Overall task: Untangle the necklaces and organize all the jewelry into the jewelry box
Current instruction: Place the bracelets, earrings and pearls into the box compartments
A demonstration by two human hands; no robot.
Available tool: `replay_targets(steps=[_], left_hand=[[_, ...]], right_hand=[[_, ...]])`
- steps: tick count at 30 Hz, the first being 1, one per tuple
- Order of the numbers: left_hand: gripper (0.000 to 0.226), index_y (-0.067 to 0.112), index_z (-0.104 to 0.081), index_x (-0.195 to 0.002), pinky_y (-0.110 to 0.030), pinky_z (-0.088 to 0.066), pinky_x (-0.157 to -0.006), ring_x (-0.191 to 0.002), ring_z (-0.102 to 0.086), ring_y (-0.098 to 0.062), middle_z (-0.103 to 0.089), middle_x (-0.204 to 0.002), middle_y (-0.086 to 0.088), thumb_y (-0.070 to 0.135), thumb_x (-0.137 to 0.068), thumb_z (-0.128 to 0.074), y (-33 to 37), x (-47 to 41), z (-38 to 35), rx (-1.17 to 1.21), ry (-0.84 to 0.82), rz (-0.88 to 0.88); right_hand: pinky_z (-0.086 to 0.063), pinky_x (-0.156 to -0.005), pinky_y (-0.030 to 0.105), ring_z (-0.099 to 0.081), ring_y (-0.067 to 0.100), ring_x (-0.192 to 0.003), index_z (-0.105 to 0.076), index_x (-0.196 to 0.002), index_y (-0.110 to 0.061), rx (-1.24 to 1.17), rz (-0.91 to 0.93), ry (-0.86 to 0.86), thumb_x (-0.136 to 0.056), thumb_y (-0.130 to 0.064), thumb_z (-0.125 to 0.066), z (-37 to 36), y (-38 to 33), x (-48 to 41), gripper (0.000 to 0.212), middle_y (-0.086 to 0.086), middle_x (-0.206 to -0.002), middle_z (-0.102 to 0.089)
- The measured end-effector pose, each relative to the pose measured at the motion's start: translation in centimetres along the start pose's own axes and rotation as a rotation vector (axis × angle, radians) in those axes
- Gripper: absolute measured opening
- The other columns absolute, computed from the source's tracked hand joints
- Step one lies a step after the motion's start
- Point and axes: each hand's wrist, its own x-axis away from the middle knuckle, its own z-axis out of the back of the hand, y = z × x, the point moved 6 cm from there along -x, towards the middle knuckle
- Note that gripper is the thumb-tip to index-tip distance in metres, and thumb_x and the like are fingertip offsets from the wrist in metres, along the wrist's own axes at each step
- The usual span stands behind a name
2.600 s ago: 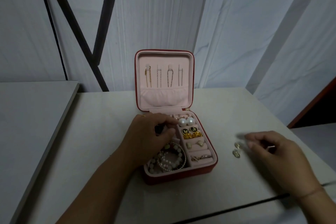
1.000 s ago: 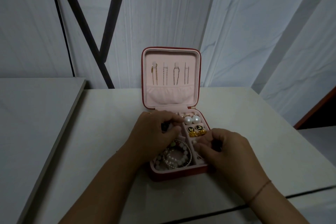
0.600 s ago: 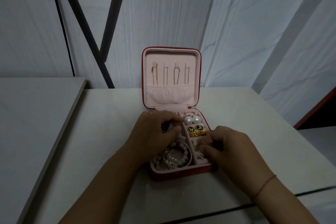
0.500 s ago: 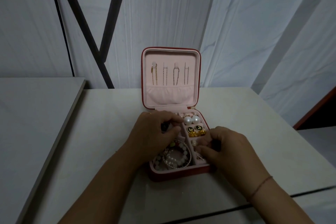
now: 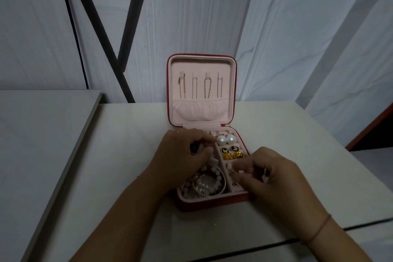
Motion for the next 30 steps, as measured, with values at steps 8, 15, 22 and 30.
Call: replay_targets(steps=[8, 15, 22, 30], left_hand=[[0.024, 0.031, -0.067, -0.11, -0.021, -0.05, -0.085, -0.092, -0.06, 0.002, -0.07, -0.101, 0.013, 0.025, -0.087, -0.066, 0.3, 0.0, 0.0, -0.009, 0.0, -0.002], [0.025, 0.031, -0.067, -0.11, -0.019, -0.05, -0.083, -0.091, -0.061, 0.002, -0.069, -0.101, 0.014, 0.032, -0.086, -0.062, 0.2, 0.0, 0.0, -0.004, -0.002, -0.008], [0.031, 0.032, -0.068, -0.109, -0.016, -0.047, -0.082, -0.091, -0.06, 0.003, -0.069, -0.1, 0.016, 0.039, -0.082, -0.056, 0.3, 0.1, 0.1, -0.014, -0.003, -0.003], [0.024, 0.033, -0.067, -0.109, -0.009, -0.047, -0.079, -0.09, -0.061, 0.004, -0.068, -0.095, 0.018, 0.033, -0.085, -0.062, 0.3, 0.0, 0.0, -0.007, -0.006, -0.01]], right_hand=[[-0.044, -0.057, 0.029, -0.058, 0.015, -0.064, -0.072, -0.069, -0.026, 0.273, 0.198, 0.065, -0.068, -0.032, -0.068, -0.4, -1.6, -0.4, 0.008, -0.01, -0.067, -0.055], [-0.043, -0.058, 0.029, -0.059, 0.014, -0.066, -0.072, -0.073, -0.029, 0.312, 0.271, 0.066, -0.077, -0.037, -0.058, -0.7, -1.5, -0.1, 0.016, -0.009, -0.071, -0.058], [-0.045, -0.058, 0.03, -0.056, 0.012, -0.069, -0.072, -0.073, -0.024, 0.246, 0.213, 0.121, -0.068, -0.026, -0.07, -0.6, -1.0, 0.1, 0.005, -0.009, -0.073, -0.056], [-0.044, -0.06, 0.032, -0.049, 0.009, -0.077, -0.07, -0.085, -0.029, 0.328, 0.37, 0.028, -0.084, -0.033, -0.05, -0.9, -1.0, 0.8, 0.02, -0.012, -0.081, -0.052]])
